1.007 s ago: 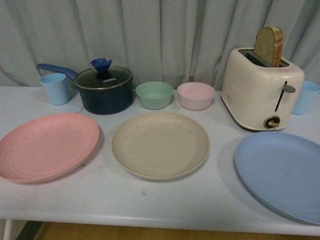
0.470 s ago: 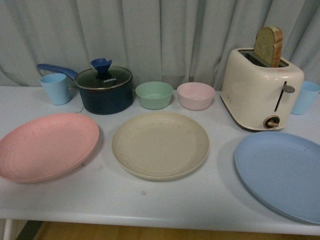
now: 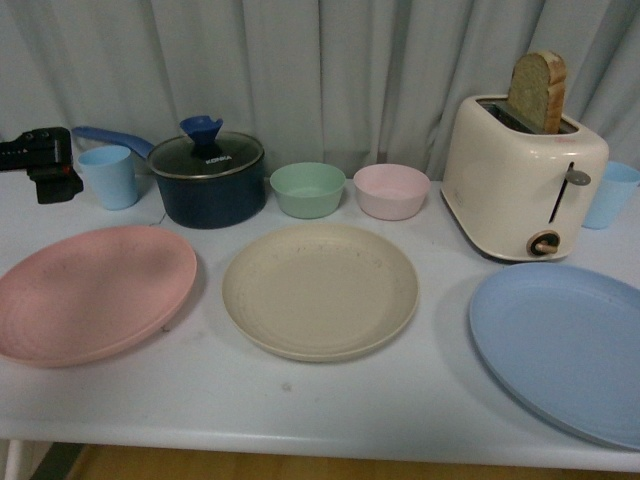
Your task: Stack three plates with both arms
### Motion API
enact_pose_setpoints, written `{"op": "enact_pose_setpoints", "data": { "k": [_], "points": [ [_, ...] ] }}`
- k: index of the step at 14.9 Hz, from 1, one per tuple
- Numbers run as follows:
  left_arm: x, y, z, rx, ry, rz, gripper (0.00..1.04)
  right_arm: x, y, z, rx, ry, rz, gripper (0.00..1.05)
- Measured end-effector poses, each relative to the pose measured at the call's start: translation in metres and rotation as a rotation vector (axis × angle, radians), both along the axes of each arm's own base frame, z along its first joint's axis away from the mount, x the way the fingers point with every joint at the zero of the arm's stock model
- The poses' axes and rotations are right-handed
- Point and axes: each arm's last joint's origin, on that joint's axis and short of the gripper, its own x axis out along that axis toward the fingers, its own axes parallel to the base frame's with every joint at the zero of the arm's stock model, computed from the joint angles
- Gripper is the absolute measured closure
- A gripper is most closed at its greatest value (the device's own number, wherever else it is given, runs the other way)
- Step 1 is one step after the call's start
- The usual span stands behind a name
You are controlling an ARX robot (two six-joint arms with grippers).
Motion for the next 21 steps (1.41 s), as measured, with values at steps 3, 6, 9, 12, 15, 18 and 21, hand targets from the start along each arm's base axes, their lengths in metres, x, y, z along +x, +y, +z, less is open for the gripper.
{"op": "enact_pose_setpoints", "data": {
  "k": [3,6,9,12,15,18,21],
  "points": [
    [0.014,0.026,-0.026,-0.006,0.055,0.064,0.07,0.0,0.0,0.0,0.0,0.0,0.0,0.06],
    [0.009,0.052,-0.052,-0.024,0.087,0.124,0.07,0.0,0.0,0.0,0.0,0.0,0.0,0.06],
    [-0.001,0.069,-0.07,-0.025,0.097,0.155,0.07,0.0,0.0,0.0,0.0,0.0,0.0,0.06],
    [-0.011,0.073,-0.1,-0.038,0.162,0.144,0.07,0.0,0.0,0.0,0.0,0.0,0.0,0.06],
    [-0.015,0.071,-0.11,-0.023,0.186,0.111,0.17,0.0,0.0,0.0,0.0,0.0,0.0,0.06],
    [-0.017,0.068,-0.112,-0.024,0.202,0.095,0.49,0.0,0.0,0.0,0.0,0.0,0.0,0.06],
    [-0.014,0.072,-0.105,-0.006,0.188,0.102,0.96,0.0,0.0,0.0,0.0,0.0,0.0,0.06]
  ]
}}
